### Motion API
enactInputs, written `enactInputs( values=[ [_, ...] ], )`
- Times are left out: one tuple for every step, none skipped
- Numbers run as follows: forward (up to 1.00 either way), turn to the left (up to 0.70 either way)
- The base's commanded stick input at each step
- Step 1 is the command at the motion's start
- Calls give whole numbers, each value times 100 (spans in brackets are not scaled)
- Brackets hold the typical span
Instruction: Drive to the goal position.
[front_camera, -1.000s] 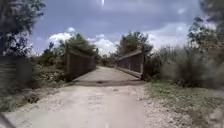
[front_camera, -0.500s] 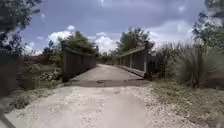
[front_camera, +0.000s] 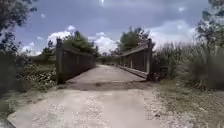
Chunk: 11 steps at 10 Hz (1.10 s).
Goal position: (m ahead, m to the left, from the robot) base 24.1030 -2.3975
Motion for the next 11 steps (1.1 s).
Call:
enactInputs(
  values=[
    [50,1],
    [50,1],
    [50,1],
    [50,1],
    [50,1],
    [50,-4],
    [50,-49],
    [50,-48],
    [50,-15],
    [50,1],
    [50,1]
  ],
)
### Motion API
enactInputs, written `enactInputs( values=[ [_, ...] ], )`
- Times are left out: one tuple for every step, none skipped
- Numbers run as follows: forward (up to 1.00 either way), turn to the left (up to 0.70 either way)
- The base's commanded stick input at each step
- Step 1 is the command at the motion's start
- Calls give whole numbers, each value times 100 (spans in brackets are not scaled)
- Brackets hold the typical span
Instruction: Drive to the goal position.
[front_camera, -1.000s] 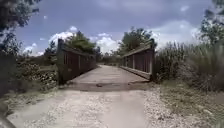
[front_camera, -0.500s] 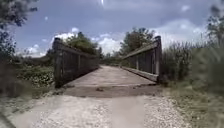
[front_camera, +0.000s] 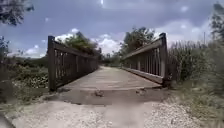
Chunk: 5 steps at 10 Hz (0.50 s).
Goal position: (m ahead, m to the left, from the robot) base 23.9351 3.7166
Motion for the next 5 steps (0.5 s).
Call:
enactInputs(
  values=[
    [50,1],
    [50,1],
    [50,1],
    [50,1],
    [50,1]
  ],
)
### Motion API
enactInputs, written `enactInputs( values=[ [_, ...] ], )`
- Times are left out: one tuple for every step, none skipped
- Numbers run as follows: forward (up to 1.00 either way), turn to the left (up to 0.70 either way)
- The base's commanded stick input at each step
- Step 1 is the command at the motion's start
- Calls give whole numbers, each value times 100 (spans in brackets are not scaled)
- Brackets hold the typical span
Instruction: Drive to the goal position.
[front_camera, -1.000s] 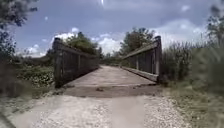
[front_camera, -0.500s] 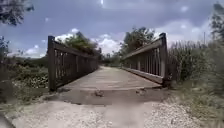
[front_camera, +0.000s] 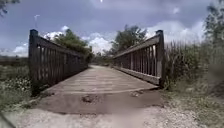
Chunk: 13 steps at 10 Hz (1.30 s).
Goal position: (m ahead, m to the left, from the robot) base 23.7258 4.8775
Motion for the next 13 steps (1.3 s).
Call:
enactInputs(
  values=[
    [50,1],
    [50,1],
    [50,1],
    [50,1],
    [50,1],
    [50,1],
    [50,1],
    [50,1],
    [50,1],
    [50,1],
    [50,1],
    [50,1],
    [50,1]
  ],
)
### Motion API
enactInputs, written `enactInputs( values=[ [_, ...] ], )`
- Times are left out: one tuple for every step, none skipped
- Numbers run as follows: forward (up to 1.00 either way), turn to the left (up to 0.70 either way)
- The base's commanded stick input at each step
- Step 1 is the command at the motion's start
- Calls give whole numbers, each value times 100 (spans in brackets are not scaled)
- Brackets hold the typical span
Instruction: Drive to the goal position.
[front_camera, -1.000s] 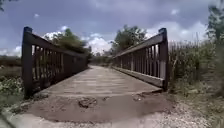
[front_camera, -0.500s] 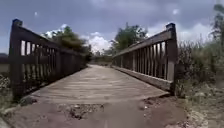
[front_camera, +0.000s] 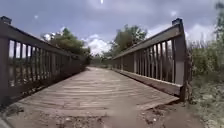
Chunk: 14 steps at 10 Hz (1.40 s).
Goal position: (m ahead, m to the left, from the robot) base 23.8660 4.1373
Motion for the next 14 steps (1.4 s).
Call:
enactInputs(
  values=[
    [50,1],
    [50,1],
    [50,1],
    [50,1],
    [50,1],
    [50,1],
    [50,1],
    [50,1],
    [50,24],
    [50,51],
    [50,51],
    [50,51],
    [50,51],
    [50,1]
  ],
)
